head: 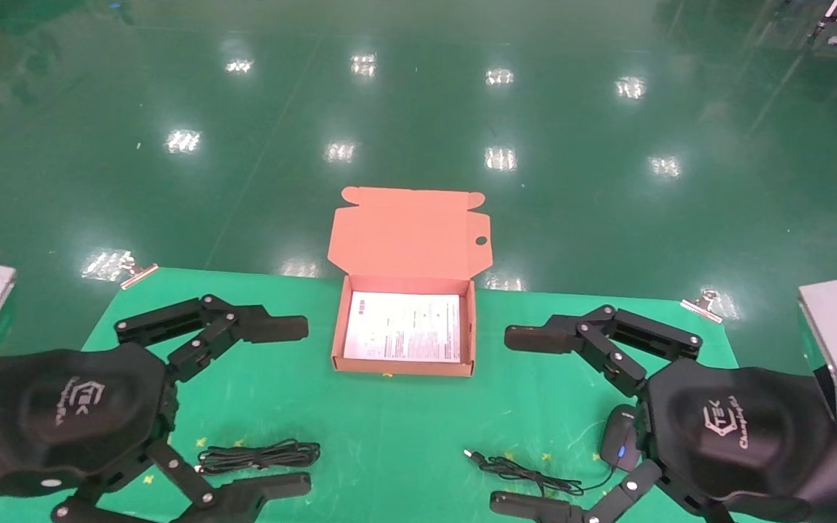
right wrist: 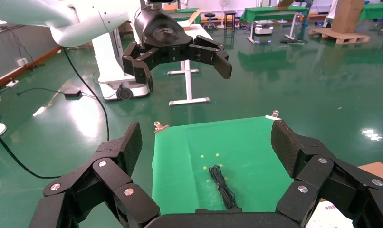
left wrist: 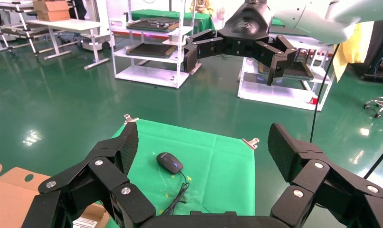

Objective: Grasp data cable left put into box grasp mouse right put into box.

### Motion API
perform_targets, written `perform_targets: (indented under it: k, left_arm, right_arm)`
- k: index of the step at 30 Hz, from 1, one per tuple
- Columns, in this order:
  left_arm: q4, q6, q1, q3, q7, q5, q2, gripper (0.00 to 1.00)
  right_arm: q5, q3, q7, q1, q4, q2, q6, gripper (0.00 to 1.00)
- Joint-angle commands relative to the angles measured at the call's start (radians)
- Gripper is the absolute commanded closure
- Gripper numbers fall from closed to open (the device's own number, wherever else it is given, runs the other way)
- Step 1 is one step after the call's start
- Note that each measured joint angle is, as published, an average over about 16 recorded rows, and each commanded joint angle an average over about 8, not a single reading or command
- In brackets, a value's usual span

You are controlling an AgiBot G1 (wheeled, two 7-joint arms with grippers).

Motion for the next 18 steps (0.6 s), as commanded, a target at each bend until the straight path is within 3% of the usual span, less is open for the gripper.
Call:
perform_targets:
  k: [1,18]
  left_arm:
    - [0.0,0.0,0.0,0.0,0.0,0.0,0.0,0.0]
    - [0.0,0.0,0.0,0.0,0.0,0.0,0.0,0.0]
  right_arm:
    - [0.0,0.0,0.0,0.0,0.0,0.0,0.0,0.0]
    - [-0.002,-0.002,0.001,0.002,0.0,0.0,0.002,0.0]
